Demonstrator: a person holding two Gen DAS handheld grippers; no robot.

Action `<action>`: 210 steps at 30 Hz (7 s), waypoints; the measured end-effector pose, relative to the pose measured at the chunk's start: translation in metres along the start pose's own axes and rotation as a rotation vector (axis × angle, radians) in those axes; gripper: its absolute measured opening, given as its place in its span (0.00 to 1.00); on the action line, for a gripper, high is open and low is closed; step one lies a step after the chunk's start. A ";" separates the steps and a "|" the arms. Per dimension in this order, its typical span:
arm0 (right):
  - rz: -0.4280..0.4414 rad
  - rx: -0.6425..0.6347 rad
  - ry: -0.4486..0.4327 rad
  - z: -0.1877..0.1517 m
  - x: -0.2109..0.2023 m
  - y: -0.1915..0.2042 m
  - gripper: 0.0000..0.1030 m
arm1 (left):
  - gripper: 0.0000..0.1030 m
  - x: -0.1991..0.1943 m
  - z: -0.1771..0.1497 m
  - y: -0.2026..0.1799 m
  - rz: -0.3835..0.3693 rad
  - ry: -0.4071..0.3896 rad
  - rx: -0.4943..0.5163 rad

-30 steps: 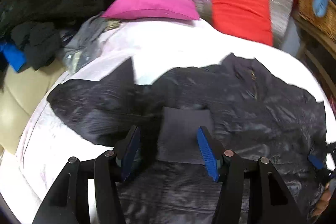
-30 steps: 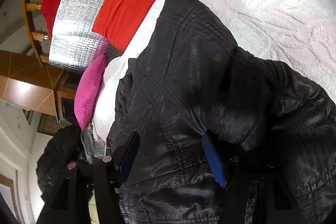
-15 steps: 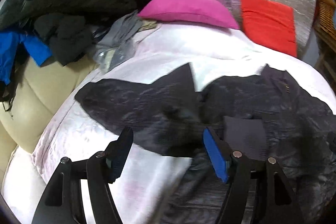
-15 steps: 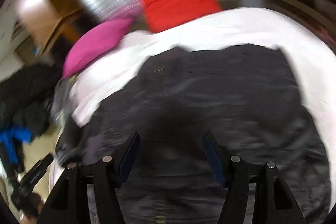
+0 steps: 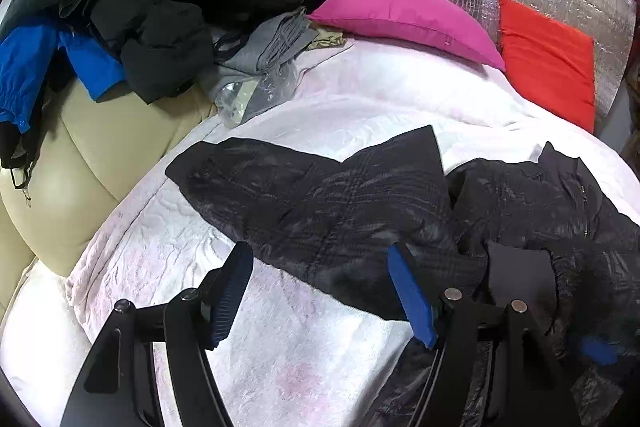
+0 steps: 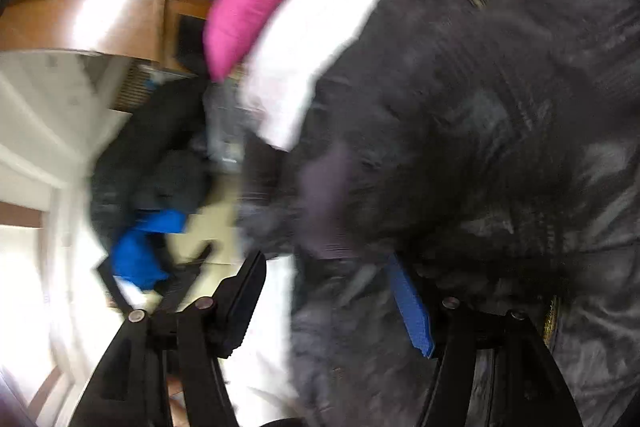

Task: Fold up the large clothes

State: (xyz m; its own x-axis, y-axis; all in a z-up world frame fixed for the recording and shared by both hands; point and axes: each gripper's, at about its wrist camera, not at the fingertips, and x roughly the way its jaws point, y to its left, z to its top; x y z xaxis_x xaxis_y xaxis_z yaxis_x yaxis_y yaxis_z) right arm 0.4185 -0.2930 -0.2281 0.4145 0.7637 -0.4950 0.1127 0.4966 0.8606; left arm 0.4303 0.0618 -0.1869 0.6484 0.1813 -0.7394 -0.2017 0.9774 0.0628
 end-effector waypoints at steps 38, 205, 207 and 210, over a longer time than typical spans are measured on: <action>-0.508 0.009 -0.320 0.013 -0.141 -0.080 0.65 | 0.53 0.008 -0.036 -0.130 -0.200 0.054 0.322; -0.736 -0.145 -0.442 0.035 -0.169 -0.071 0.55 | 0.73 0.008 -0.069 -0.145 -0.230 -0.022 0.307; -0.726 -0.115 -0.381 0.036 -0.165 -0.084 0.55 | 0.73 0.008 -0.072 -0.144 -0.222 -0.031 0.318; -0.751 -0.157 -0.319 0.028 -0.162 -0.083 0.55 | 0.73 0.006 -0.078 -0.144 -0.205 -0.048 0.349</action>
State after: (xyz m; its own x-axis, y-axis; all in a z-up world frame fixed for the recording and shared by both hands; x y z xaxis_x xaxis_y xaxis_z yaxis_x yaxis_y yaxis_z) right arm 0.3677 -0.4693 -0.2157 0.5180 0.0643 -0.8529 0.3435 0.8976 0.2763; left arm 0.4060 -0.0866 -0.2522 0.6843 -0.0247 -0.7288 0.1916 0.9704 0.1471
